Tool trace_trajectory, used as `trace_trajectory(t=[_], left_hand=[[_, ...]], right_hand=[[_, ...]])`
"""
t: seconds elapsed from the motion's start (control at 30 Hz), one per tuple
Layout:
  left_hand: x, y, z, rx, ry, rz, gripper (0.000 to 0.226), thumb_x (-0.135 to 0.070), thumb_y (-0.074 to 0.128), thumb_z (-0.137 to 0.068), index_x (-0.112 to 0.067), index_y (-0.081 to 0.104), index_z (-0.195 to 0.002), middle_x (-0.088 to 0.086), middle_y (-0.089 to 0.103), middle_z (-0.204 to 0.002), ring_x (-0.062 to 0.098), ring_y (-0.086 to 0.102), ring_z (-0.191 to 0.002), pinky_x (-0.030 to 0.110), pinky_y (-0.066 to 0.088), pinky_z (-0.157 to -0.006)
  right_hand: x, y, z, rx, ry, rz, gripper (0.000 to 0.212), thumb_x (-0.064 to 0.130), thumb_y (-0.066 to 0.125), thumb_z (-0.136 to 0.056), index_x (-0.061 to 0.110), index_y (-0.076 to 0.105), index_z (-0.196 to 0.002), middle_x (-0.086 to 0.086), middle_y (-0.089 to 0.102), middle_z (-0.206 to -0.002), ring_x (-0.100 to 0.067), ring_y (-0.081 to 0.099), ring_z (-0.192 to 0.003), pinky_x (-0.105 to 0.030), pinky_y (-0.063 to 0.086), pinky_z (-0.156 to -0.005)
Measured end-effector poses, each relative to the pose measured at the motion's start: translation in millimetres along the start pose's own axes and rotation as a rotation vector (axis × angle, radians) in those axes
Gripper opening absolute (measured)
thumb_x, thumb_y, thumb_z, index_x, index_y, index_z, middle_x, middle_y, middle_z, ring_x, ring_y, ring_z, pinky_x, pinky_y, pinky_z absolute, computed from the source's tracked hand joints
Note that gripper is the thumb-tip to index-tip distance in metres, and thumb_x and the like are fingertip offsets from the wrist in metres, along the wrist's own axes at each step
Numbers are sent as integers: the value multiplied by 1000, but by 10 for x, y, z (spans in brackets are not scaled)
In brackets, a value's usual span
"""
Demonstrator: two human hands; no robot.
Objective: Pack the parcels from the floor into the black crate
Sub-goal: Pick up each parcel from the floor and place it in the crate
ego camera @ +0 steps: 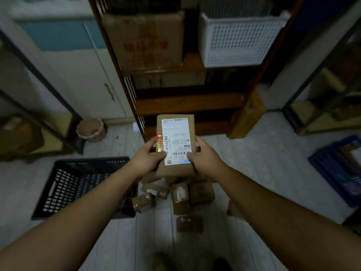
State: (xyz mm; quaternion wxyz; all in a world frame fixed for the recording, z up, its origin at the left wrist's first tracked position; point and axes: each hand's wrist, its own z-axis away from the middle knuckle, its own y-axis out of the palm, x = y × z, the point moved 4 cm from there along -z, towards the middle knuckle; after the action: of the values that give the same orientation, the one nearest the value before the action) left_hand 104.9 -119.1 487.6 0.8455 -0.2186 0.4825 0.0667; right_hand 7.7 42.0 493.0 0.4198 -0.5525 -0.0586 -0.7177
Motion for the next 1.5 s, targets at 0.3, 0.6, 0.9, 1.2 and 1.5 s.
trace_trajectory(t=[0.3, 0.6, 0.9, 1.2, 1.5], left_hand=[[-1029, -211, 956, -105, 114, -20, 61, -37, 63, -84, -56, 28, -130, -12, 58, -107, 17, 62, -88, 29, 52, -57], [-1419, -342, 1405, -120, 268, 233, 63, -5, 61, -85, -43, 41, -132, -3, 64, -110, 18, 65, -98, 32, 59, -69], [-1434, -1354, 1722, -224, 329, -1, 63, -10, 65, -82, -42, 41, -131, 0, 59, -116, 15, 63, -93, 23, 57, -58], [-548, -3065, 1812, -553, 271, 276, 63, -11, 71, -79, -9, 38, -133, 8, 58, -124, 14, 64, -87, 25, 55, -66], [187, -4033, 1450, -365, 217, 25, 82, -12, 69, -81, -38, 22, -144, -10, 53, -110, 13, 62, -92, 33, 57, -76]], right_hand=[[936, -494, 633, -93, -155, -54, 50, 14, 62, -89, 25, 41, -132, 0, 61, -121, -16, 60, -103, -33, 54, -78], [1543, -809, 997, -268, -364, -129, 92, 8, 78, -70, 30, 22, -141, -2, 34, -143, -21, 44, -125, -24, 47, -74], [2045, -404, 1034, -249, -425, -286, 44, 27, 72, -80, 27, 41, -111, 9, 57, -99, -1, 57, -81, -17, 43, -55], [2573, 1370, 911, -236, -445, -162, 51, 39, 62, -86, 29, 45, -133, -2, 53, -130, -17, 53, -109, -32, 47, -85], [2529, 2649, 528, -167, -294, -69, 56, 28, 62, -88, 19, 36, -136, -4, 52, -134, -17, 54, -109, -31, 48, -81]])
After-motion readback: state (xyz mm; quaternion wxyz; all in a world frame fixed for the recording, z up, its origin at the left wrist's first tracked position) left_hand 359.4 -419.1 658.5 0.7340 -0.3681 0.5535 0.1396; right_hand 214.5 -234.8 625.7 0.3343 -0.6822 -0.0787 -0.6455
